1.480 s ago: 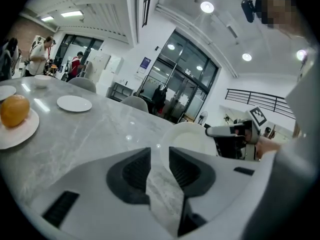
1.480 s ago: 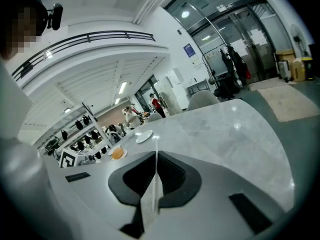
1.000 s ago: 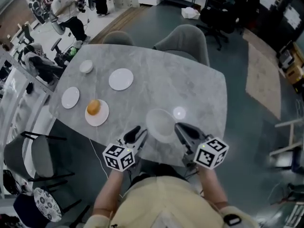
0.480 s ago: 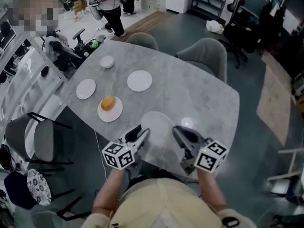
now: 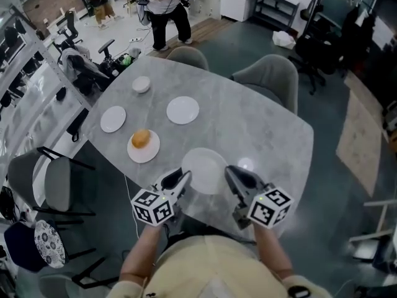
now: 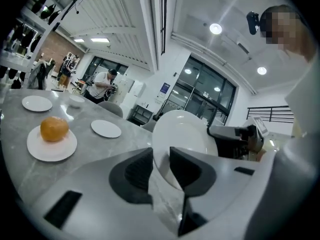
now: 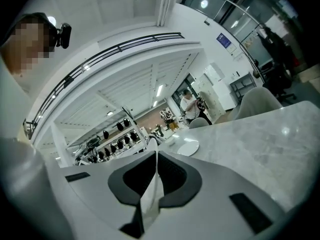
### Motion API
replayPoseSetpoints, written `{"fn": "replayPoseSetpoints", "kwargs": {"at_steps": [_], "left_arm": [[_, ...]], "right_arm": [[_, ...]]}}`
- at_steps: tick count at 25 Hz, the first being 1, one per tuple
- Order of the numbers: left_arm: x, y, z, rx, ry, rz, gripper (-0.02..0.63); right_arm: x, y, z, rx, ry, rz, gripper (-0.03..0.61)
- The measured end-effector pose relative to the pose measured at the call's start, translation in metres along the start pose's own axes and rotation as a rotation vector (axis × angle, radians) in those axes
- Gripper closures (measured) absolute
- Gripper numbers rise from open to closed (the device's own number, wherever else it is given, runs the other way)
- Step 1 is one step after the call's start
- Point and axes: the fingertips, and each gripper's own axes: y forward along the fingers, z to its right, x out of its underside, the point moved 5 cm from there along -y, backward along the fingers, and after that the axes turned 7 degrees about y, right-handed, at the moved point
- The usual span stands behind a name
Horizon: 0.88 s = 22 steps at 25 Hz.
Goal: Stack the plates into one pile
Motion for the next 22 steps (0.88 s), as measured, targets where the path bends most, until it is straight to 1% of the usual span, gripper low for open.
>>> {"fn": "replayPoseSetpoints", "kwargs": {"at_steps": [3, 9, 13, 16, 22], "left_arm": [[-0.005, 0.002, 0.002, -0.035, 0.02, 0.003, 0.511], [-0.015, 0.007, -0.002, -0.103, 0.067, -0.018, 0.515], [-0.023, 0.013, -0.012, -0.155, 0.108, -0.051, 0.517], [-0.034, 0.021, -0.024, -0.165, 0.128, -0.08, 0.518], [-0.057, 0.045, -0.064, -0.15, 0.182, -0.132, 0.523]], "right_arm": [[-0.004, 0.0, 0.003, 0.006, -0.009, 0.005, 0.565], [-0.005, 0.008, 0.016, 0.031, -0.034, 0.005, 0.565], [-0.006, 0.021, 0.025, 0.047, -0.028, 0.023, 0.563], [-0.008, 0.034, 0.03, 0.076, -0.027, 0.027, 0.563], [-0.017, 0.075, 0.046, 0.158, -0.025, 0.044, 0.563]]}}
